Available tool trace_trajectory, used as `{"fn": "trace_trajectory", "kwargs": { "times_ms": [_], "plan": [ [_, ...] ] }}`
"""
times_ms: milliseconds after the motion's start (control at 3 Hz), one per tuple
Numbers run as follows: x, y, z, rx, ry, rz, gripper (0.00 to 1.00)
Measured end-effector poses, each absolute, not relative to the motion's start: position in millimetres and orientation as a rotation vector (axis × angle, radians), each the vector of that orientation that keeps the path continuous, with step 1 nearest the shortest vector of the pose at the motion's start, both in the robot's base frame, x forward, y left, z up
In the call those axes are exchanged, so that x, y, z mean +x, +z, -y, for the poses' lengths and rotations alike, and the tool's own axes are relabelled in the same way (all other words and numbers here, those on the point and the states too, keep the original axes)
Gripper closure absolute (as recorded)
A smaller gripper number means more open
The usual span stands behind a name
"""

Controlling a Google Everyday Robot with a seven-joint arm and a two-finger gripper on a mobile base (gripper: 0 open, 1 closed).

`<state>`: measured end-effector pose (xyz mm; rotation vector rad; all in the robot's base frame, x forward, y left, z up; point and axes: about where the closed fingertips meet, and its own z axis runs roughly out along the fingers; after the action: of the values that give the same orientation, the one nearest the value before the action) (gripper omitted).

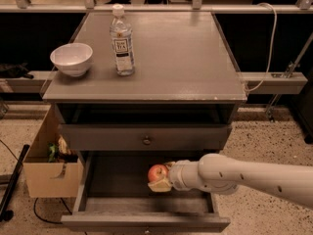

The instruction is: Place apple into middle drawer

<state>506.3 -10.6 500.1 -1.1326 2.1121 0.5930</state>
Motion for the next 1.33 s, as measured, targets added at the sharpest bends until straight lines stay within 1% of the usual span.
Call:
{"fn": "trace_trajectory", "kwargs": {
  "times_ms": [333,1000,1333],
  "plan": [
    [527.3,462.9,12.4,-1.091,0.581,-2.125,1.0],
    [548.1,408.6,6.6,-1.053,0.563,-2.167,1.0],
    [548.3,406.4,5.7,-1.053,0.564,-2.169,0.76]
  ]
}}
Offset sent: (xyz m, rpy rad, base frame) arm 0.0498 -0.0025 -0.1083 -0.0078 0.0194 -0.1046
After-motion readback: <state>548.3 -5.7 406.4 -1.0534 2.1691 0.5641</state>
